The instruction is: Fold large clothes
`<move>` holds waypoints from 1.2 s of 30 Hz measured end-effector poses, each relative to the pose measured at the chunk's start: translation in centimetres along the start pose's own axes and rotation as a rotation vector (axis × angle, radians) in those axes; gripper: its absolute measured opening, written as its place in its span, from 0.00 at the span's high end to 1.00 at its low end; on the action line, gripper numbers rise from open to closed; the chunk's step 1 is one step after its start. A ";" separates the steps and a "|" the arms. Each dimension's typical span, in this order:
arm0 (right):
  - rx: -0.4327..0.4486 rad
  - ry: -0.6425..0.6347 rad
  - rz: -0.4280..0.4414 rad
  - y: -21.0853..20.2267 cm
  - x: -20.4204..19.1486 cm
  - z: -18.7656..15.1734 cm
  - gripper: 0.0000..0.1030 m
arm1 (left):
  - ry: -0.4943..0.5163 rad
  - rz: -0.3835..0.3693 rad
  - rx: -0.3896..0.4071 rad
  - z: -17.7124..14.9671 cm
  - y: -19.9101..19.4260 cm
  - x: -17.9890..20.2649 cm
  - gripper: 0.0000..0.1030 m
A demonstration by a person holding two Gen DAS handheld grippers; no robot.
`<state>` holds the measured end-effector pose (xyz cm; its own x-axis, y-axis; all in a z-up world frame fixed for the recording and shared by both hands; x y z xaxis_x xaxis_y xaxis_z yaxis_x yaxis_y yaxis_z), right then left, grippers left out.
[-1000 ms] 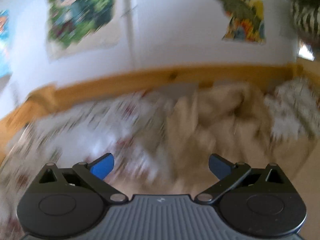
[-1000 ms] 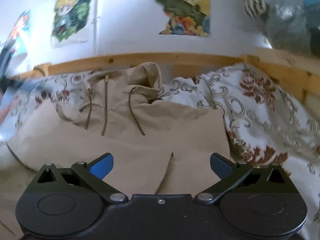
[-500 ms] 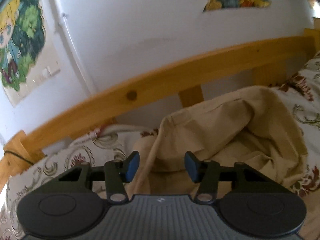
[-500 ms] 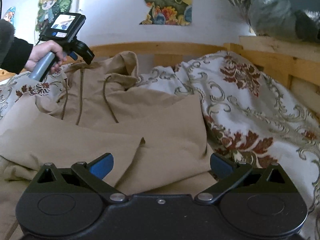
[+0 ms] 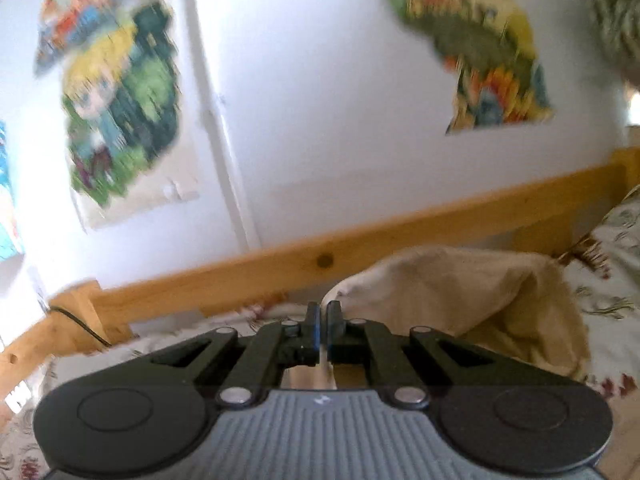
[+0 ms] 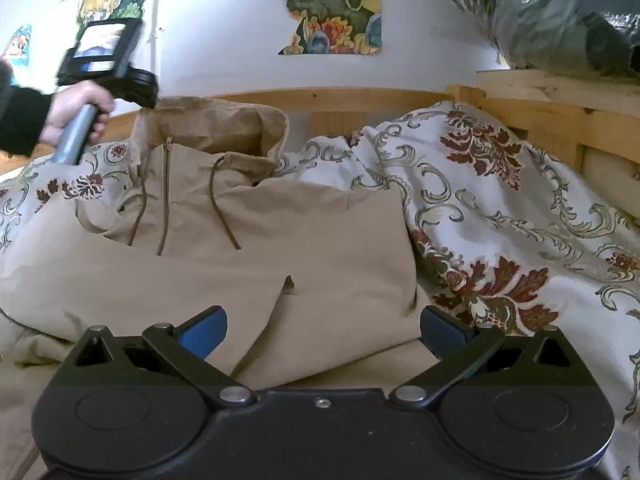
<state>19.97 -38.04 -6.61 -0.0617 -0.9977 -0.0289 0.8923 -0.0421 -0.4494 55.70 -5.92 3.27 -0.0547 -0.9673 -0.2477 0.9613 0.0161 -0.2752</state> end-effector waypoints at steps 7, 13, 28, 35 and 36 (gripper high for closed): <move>0.042 -0.030 -0.018 -0.6 -0.5 0.2 0.01 | 0.024 -0.152 0.126 -3.9 -11.2 -2.4 0.99; 0.096 -0.040 -0.056 -1.0 -0.5 0.4 0.01 | 0.051 -0.252 0.078 -8.8 -16.4 -4.1 0.98; 0.185 0.095 0.195 -1.9 -0.2 6.7 0.01 | 0.096 -0.360 -0.075 -15.9 -18.5 -5.4 0.98; -0.088 0.666 0.628 6.0 0.0 14.3 0.01 | 0.053 -0.379 -0.112 -17.7 -18.3 -5.7 0.98; -0.124 0.719 0.628 7.1 -0.4 14.7 0.01 | 0.046 -0.382 -0.117 -17.8 -18.3 -5.7 0.98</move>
Point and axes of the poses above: each gripper's, at about its wrist camera, not at the fingertips, and y roughly the way its jaws point, x to its right, z to its top, the point moved 1 cm from there along y, roughly the way its jaws point
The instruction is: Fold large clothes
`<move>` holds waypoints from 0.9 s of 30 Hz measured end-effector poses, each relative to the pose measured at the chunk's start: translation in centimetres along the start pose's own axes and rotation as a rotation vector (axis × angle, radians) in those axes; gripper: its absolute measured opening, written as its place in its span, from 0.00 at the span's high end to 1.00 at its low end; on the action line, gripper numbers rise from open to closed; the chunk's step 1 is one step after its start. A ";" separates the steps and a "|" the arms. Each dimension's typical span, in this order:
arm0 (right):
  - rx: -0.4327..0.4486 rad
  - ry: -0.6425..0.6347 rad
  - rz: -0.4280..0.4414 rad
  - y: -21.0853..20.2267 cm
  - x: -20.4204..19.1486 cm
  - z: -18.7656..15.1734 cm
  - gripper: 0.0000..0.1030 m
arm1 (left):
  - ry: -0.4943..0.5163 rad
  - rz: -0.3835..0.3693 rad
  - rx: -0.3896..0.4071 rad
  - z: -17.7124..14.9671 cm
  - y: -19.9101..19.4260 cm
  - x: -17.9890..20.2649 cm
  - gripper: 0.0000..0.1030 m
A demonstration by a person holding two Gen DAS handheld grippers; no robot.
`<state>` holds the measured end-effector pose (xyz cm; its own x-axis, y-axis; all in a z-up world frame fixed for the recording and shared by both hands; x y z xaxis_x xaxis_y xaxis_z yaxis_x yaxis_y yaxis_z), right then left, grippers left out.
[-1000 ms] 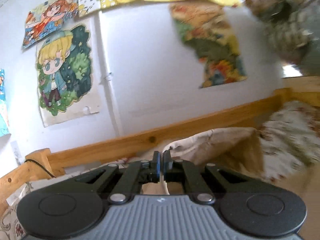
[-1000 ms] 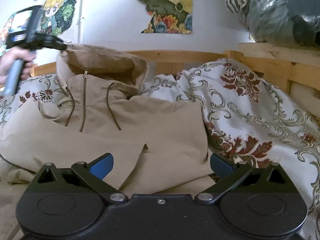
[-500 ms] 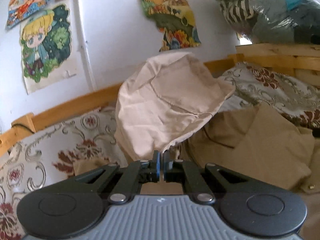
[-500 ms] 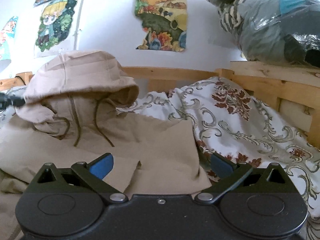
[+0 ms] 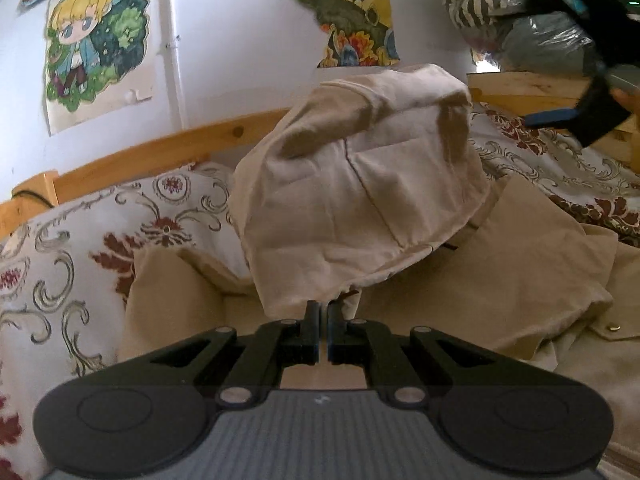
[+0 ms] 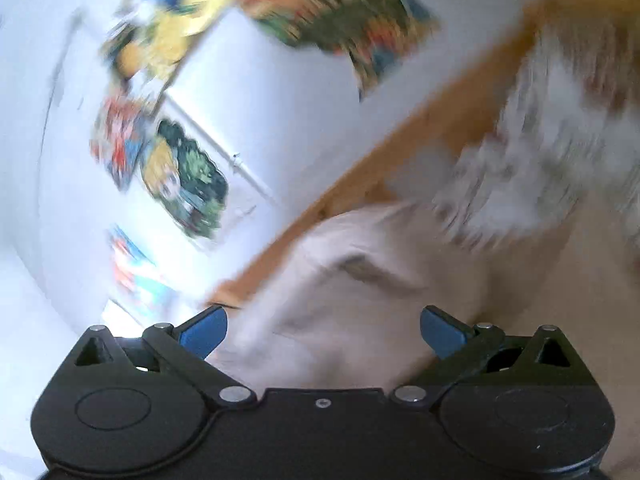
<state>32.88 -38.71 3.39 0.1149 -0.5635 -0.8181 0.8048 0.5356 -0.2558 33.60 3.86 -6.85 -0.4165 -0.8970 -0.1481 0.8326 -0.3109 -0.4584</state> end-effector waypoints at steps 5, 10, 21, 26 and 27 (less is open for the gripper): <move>-0.046 0.106 -0.032 4.1 0.1 0.2 0.03 | 0.000 -0.026 -0.034 -0.6 0.0 -0.2 0.97; -0.050 0.191 -0.150 5.8 1.0 -1.2 0.50 | -0.059 -0.086 -0.081 -0.4 -1.5 -0.3 0.86; 0.018 0.204 -0.037 6.4 -1.4 1.3 0.87 | -0.106 -0.372 -0.019 2.7 -1.4 3.4 0.59; 0.021 0.181 0.022 5.3 -2.0 1.4 0.89 | -0.084 -0.318 -0.116 3.2 5.6 2.5 0.59; 0.024 0.170 0.039 4.8 -2.0 1.4 0.89 | -0.066 -0.282 -0.125 3.2 6.5 2.3 0.66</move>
Point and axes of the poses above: each gripper's, at about its wrist camera, not at the fingertips, and y roughly the way its jaws point, x to its right, z to its top, the point moved 1 cm from there along y, roughly the way its jaws point
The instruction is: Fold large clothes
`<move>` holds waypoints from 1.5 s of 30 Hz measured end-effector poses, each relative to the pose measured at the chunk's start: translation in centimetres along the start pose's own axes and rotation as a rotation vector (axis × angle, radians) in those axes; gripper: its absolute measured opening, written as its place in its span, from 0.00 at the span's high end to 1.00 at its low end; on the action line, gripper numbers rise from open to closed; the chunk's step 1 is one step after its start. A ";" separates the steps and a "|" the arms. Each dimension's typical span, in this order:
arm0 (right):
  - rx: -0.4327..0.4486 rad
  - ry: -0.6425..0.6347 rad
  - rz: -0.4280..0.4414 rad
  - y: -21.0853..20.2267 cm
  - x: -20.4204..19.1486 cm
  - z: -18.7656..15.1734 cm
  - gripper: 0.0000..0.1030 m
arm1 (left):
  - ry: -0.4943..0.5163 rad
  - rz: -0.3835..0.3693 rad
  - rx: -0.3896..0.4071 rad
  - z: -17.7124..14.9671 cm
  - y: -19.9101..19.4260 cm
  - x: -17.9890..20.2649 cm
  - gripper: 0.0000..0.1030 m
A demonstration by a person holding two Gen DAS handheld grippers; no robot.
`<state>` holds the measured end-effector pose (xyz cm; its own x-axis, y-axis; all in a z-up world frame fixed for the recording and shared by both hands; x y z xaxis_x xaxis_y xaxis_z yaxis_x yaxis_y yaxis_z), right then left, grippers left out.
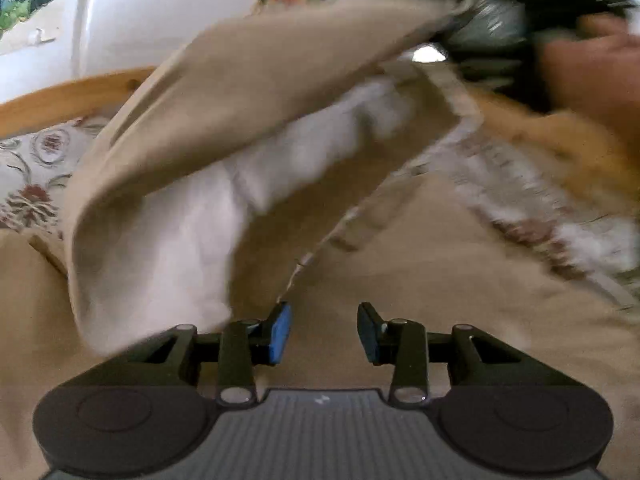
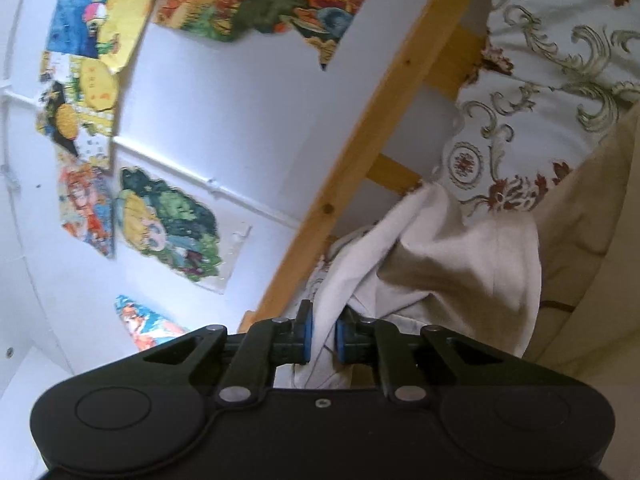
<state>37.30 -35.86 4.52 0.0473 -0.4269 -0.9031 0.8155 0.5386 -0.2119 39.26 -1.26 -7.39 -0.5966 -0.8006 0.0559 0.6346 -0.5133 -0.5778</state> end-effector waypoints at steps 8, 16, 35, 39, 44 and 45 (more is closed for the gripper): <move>0.011 -0.034 0.086 -4.5 4.2 -2.3 0.92 | 0.054 0.072 -0.085 0.3 3.1 -1.9 0.59; 0.011 0.005 0.030 -6.4 7.8 -3.6 0.92 | -0.168 -0.165 -0.106 -5.6 -5.7 -1.1 0.27; -0.087 -0.018 -0.117 -10.2 12.1 -6.8 0.28 | -0.865 -0.214 -0.083 -5.1 -1.0 -10.5 0.85; -0.033 0.096 -0.137 -10.3 14.0 -4.6 0.19 | -0.872 -0.206 -0.089 -5.6 -2.0 -10.8 0.94; -0.049 0.175 -0.211 -7.0 15.6 -2.3 0.30 | -0.826 -0.219 -0.063 -5.5 -3.7 -10.5 0.95; -0.063 0.171 -0.215 -6.2 15.5 -2.1 0.34 | -0.812 -0.220 -0.061 -5.4 -3.9 -10.3 0.96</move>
Point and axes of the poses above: each gripper's, at about its wrist camera, not at the fingertips, and y roughly the way its jaws point, x to its right, z to its top, the point moved 1 cm from there along y, roughly the way its jaws point
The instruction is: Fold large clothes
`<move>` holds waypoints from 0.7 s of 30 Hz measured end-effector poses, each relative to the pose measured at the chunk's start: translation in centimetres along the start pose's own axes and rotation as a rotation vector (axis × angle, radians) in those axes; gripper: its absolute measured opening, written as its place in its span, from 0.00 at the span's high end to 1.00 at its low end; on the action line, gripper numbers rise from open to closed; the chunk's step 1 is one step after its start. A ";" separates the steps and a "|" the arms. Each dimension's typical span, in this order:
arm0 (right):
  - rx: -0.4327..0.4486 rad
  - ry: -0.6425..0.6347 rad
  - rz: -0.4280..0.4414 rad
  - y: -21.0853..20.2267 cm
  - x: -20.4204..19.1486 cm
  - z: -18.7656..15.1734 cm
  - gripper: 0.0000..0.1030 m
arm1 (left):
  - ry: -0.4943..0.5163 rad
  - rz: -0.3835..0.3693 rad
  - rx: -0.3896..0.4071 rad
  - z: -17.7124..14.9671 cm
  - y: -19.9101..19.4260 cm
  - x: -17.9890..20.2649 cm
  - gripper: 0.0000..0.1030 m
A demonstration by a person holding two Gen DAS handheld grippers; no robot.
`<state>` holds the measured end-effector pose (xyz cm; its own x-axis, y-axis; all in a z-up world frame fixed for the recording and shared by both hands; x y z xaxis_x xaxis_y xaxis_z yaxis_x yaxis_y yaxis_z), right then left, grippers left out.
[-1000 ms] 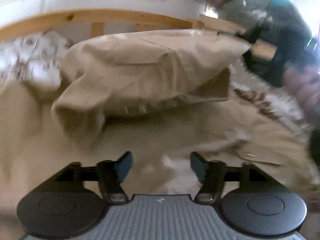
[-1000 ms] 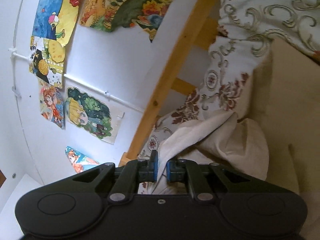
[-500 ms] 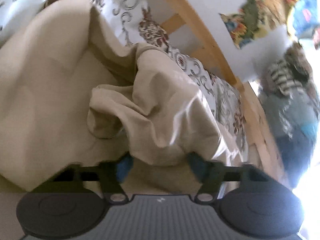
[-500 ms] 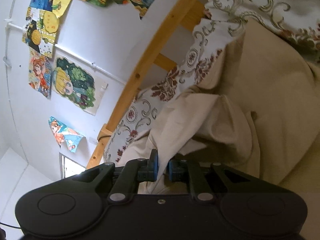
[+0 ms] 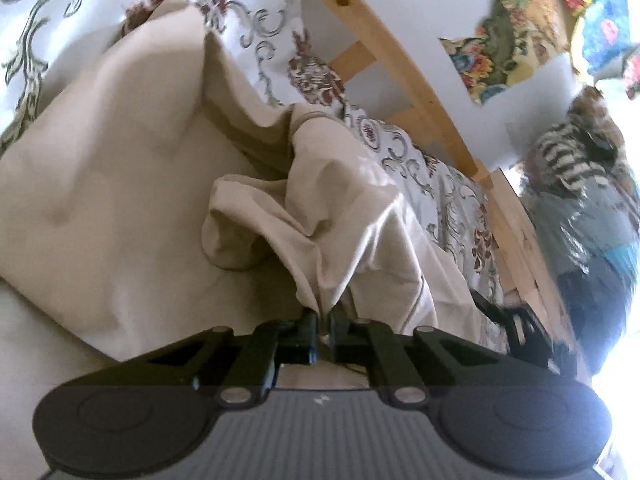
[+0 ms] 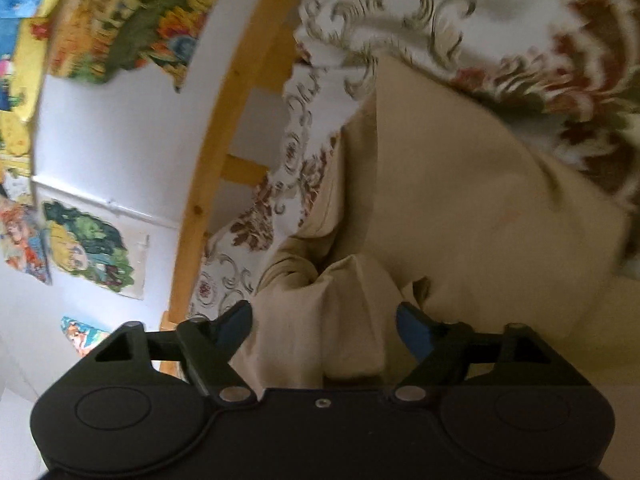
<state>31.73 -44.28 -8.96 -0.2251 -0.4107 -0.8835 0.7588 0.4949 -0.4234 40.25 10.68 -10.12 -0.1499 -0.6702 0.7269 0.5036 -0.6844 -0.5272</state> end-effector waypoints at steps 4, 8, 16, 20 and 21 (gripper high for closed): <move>0.006 -0.135 -0.003 2.0 -2.7 0.8 0.87 | 0.028 0.030 0.008 -0.3 -0.6 0.4 0.98; 0.167 -0.590 0.048 1.2 -8.9 1.0 0.92 | 0.081 0.062 0.012 -1.2 -0.5 1.9 0.99; 0.085 -0.855 -0.202 1.1 -3.3 -2.8 0.92 | 0.091 0.093 -0.069 -2.6 0.2 0.8 0.98; 0.117 -0.834 -0.244 0.1 -2.6 -4.6 0.73 | 0.178 0.123 -0.086 -2.4 -1.0 1.8 0.87; 0.138 -0.829 -0.253 -0.3 -3.0 -4.6 0.67 | 0.186 0.131 -0.071 -2.2 -1.7 2.0 0.69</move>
<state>29.38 -39.69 -7.09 0.0789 -0.9463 -0.3135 0.8254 0.2384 -0.5117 37.23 9.89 -8.78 -0.2448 -0.7915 0.5601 0.4687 -0.6022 -0.6462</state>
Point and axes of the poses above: each gripper's, at about its wrist camera, not at the fingertips, and y roughly the way its jaws point, x to its right, z to its top, the point moved 1 cm from there along y, roughly the way its jaws point
